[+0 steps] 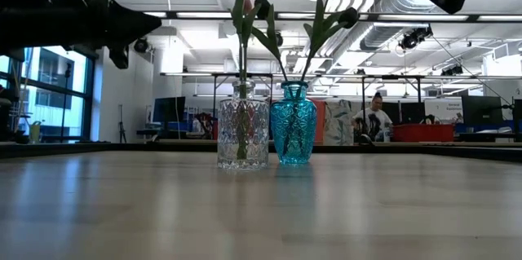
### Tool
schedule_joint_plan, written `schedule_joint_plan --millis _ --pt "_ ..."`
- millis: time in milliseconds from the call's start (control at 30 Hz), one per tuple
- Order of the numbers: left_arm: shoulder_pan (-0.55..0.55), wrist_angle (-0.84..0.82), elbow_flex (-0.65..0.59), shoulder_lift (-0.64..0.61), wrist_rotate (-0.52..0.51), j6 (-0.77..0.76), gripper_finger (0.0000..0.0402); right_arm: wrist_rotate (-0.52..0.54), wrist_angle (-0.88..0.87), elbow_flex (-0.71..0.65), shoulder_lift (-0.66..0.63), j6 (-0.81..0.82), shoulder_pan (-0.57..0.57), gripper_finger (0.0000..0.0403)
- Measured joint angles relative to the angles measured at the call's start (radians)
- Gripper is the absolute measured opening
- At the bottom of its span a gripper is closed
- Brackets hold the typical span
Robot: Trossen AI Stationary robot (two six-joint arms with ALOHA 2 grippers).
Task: Sort flowers into vase by color
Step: Return to Home Position
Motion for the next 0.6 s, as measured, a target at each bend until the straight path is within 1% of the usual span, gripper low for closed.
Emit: schedule_joint_plan --millis 67,200,367,600 --pt "0.000 -0.021 0.000 0.000 0.000 -0.003 0.0000 0.001 0.000 0.000 0.000 0.016 0.000 0.0000" --pt "0.000 -0.041 0.000 0.000 0.016 -0.056 0.0000 0.001 0.001 0.000 0.000 0.024 0.001 0.0000" --pt "0.000 -0.048 0.000 0.000 0.019 -0.060 0.0000 -0.008 0.031 0.000 0.000 0.021 0.021 0.0000" --pt "0.000 -0.049 0.000 0.000 0.019 -0.060 0.0000 0.007 0.041 0.000 0.000 -0.079 0.104 0.0000"
